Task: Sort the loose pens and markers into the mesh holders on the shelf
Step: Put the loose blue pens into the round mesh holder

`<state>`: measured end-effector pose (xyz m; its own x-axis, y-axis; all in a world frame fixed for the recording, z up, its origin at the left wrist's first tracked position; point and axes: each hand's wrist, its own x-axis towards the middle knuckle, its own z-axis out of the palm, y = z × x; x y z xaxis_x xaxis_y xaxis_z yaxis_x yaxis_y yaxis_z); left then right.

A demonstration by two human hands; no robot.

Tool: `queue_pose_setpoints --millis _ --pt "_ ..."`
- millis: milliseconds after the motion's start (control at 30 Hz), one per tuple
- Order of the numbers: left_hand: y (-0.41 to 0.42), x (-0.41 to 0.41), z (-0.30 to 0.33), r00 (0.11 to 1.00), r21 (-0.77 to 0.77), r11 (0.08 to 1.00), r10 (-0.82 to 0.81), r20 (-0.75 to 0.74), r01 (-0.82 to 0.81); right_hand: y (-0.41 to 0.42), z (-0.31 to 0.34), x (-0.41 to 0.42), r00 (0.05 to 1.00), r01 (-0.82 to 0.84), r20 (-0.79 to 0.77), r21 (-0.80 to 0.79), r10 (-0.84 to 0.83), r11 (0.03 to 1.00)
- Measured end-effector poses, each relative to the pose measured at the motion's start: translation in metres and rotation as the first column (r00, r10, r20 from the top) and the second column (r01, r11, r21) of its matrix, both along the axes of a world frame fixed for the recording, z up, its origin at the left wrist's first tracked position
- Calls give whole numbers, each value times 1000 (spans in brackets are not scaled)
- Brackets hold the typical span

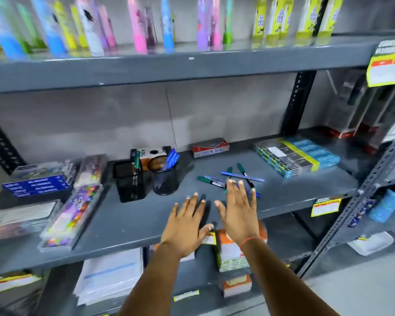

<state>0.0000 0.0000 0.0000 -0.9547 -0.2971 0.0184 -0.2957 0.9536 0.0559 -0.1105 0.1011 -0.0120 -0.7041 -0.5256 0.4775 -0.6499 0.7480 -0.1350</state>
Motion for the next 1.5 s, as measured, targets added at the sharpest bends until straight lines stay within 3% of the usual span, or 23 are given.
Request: queue_pose_setpoints --millis 200,333,433,633,733,867,1000,1167,1267,1367,1500 --pt "-13 -44 -23 995 12 999 -33 89 32 -23 4 -63 994 17 106 -59 -11 998" --pt "-18 -49 -38 1000 52 998 -19 -17 20 -33 -6 -92 986 32 165 -47 -24 998" --pt "-19 -49 -40 997 84 996 2 -75 4 -36 -10 -103 970 54 236 0 -53 999" --pt "-20 -48 -38 1000 94 995 20 -17 -18 -32 3 -113 943 80 298 225 -147 971" --pt "-18 -48 -35 999 84 996 38 -26 -36 -32 9 -115 949 80 280 225 -143 971" --pt "-19 -47 -31 1000 125 992 3 -28 1 -39 13 -114 959 122 262 -29 -111 992" --pt "-30 -34 -30 999 146 989 27 27 -31 -58 43 -103 920 137 393 -277 -18 951" --pt "-63 2 -30 996 171 981 91 -7 -88 -107 82 -68 801 173 520 -676 297 716" --pt "-78 17 -30 991 177 977 128 -30 -121 -134 95 -48 670 264 591 -755 449 601" --pt "-81 20 -31 989 189 974 137 -50 -125 -152 96 -38 583 333 625 -766 519 549" --pt "-82 19 -32 991 167 979 126 -39 -117 -161 104 -38 633 363 602 -786 486 500"
